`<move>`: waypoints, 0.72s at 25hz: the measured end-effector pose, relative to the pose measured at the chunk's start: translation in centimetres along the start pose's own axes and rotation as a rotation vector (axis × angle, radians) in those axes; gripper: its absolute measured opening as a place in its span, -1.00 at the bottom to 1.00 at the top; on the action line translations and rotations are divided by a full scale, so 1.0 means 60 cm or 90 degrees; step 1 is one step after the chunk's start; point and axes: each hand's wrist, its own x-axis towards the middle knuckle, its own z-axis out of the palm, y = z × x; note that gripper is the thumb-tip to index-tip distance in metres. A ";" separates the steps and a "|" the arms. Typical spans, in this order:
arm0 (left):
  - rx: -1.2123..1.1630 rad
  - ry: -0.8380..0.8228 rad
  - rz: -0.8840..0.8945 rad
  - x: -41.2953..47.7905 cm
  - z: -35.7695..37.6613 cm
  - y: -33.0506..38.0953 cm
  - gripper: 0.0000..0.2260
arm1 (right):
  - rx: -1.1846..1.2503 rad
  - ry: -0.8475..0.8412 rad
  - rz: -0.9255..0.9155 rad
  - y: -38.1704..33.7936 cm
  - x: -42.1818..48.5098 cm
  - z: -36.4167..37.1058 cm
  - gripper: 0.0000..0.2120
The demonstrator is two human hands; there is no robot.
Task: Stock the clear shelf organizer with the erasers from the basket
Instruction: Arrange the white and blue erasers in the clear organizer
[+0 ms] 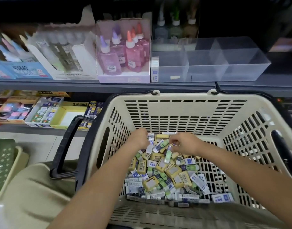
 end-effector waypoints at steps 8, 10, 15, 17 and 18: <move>-0.095 -0.030 -0.024 0.019 0.066 -0.007 -0.71 | -0.072 0.019 0.009 -0.020 0.015 0.018 -0.66; -0.142 -0.006 -0.040 0.022 0.054 -0.010 -0.88 | -0.099 0.031 -0.035 -0.036 0.027 0.033 -0.60; -0.577 -0.042 -0.154 0.018 0.023 -0.019 -0.92 | -0.135 -0.048 -0.003 -0.028 0.032 0.032 -0.55; -0.610 -0.094 -0.152 0.013 0.025 -0.010 -0.95 | -0.144 -0.045 0.005 -0.026 0.026 0.032 -0.56; -0.603 -0.112 -0.151 0.009 0.027 -0.005 -0.93 | -0.152 -0.034 -0.001 -0.027 0.023 0.035 -0.58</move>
